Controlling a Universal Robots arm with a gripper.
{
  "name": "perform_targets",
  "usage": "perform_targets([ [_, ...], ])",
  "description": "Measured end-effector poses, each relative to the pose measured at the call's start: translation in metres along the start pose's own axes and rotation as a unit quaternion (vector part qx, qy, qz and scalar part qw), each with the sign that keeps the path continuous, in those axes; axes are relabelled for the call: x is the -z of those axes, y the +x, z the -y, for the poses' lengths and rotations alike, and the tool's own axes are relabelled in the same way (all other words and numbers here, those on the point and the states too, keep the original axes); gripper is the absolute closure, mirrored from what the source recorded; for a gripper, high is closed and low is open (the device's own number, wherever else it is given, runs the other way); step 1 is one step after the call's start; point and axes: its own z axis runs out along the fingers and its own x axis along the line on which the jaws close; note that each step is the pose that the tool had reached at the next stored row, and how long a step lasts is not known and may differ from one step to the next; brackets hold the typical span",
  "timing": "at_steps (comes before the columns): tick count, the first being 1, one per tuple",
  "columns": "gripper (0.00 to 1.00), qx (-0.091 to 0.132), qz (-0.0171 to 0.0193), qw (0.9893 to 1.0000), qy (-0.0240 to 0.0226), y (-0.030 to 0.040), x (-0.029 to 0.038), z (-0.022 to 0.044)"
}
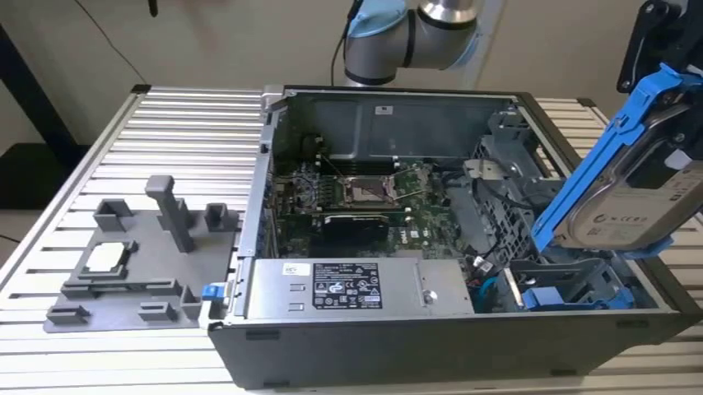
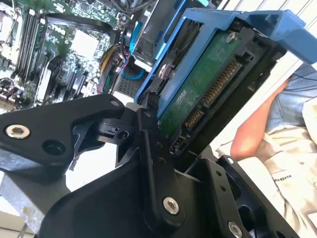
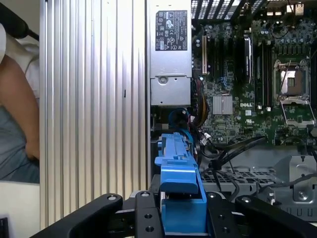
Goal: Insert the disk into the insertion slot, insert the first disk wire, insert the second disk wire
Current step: 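Insert the disk into the insertion slot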
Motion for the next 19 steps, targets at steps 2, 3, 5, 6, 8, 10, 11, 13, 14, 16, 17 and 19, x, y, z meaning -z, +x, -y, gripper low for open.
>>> perform_targets([
  [2,0.67,0.003,-0.0002,1.0000,0.0006,-0.0001,-0.0015,0.0002],
  [3,0.67,0.005,-0.0003,1.0000,0.0008,-0.0001,-0.0025,0.0003],
  [5,0.67,0.009,-0.0005,1.0000,0.0013,-0.0002,-0.0045,0.0005],
  [6,0.67,0.010,-0.0004,0.9999,0.0014,-0.0003,-0.0056,0.0007],
  [8,0.67,0.012,-0.0003,0.9999,0.0016,-0.0004,-0.0078,0.0016],
  [10,0.67,0.014,-0.0003,0.9999,0.0017,-0.0005,-0.0103,0.0030],
  [11,0.67,0.015,-0.0004,0.9999,0.0018,-0.0006,-0.0115,0.0039],
  [13,0.67,0.016,-0.0005,0.9999,0.0018,-0.0007,-0.0139,0.0055],
  [14,0.67,0.017,-0.0005,0.9999,0.0019,-0.0008,-0.0151,0.0063],
  [16,0.67,0.018,-0.0006,0.9998,0.0019,-0.0009,-0.0178,0.0080],
  [17,0.67,0.019,-0.0006,0.9998,0.0020,-0.0010,-0.0192,0.0088],
  [19,0.67,0.021,-0.0008,0.9998,0.0020,-0.0012,-0.0223,0.0100],
])
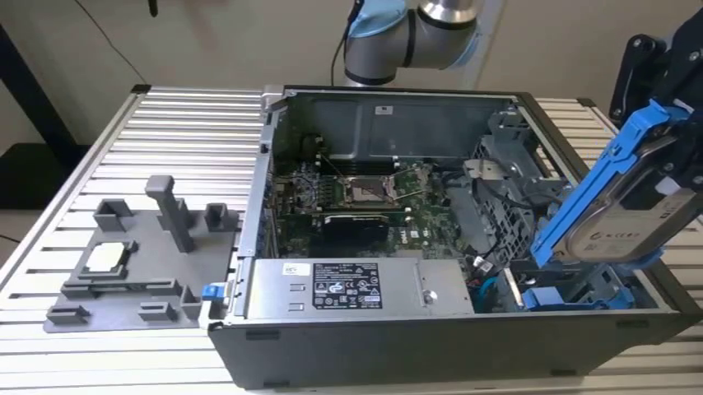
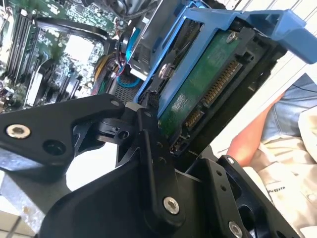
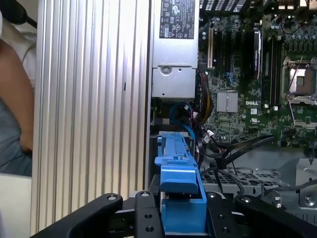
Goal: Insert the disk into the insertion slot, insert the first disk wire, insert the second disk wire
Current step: 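Insert the disk into the insertion slot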
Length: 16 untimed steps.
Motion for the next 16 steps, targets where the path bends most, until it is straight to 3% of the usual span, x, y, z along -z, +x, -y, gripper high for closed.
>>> perform_targets([
  [16,0.67,0.001,0.0022,1.0000,0.0005,-0.0028,-0.0236,0.0031],
])
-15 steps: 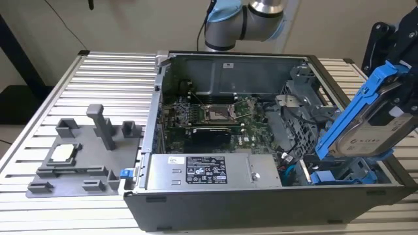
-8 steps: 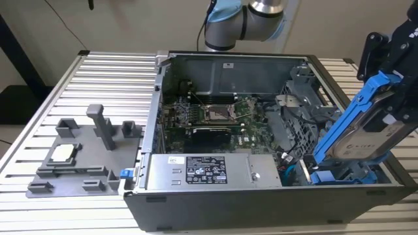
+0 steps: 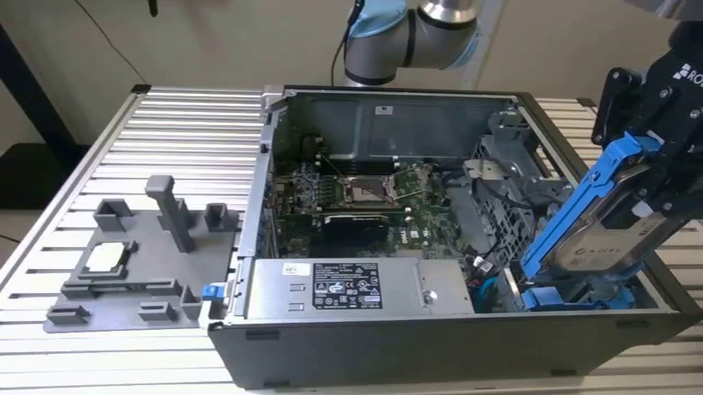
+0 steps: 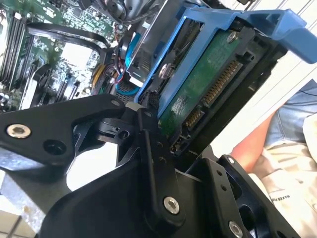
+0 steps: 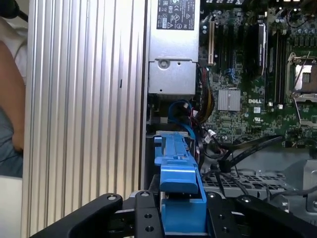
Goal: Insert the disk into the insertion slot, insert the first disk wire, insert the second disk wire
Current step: 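Insert the disk into the insertion slot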
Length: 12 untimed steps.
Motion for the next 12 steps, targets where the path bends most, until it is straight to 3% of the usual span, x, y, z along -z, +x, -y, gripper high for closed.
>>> perform_targets([
  [12,0.67,0.007,-0.0005,1.0000,0.0006,-0.0028,-0.0175,0.0043],
])
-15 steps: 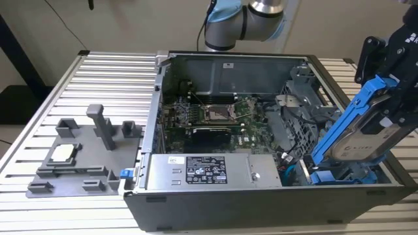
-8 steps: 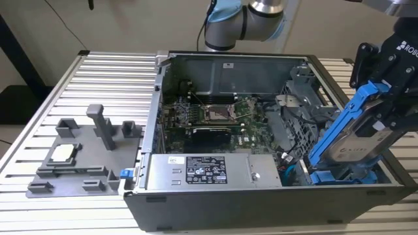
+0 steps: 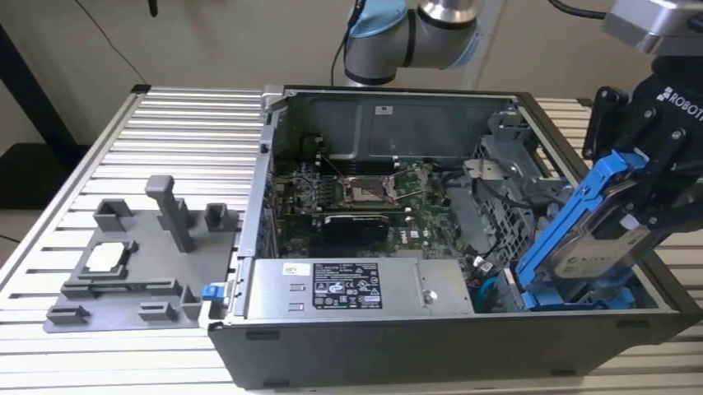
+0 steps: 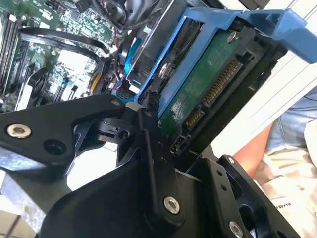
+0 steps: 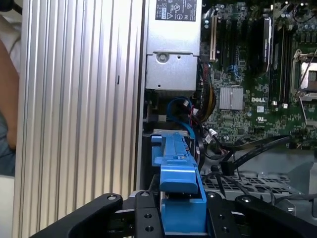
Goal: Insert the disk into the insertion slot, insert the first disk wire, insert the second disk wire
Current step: 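Insert the disk into the insertion slot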
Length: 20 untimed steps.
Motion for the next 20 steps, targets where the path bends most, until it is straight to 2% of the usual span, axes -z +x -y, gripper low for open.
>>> perform_targets([
  [7,0.67,0.002,-0.0001,1.0000,0.0001,-0.0047,-0.0070,0.0030],
  [11,0.67,0.002,0.0000,1.0000,0.0001,-0.0111,-0.0107,0.0044],
  [20,0.67,0.002,-0.0002,1.0000,0.0002,-0.0123,-0.0249,0.0078],
])
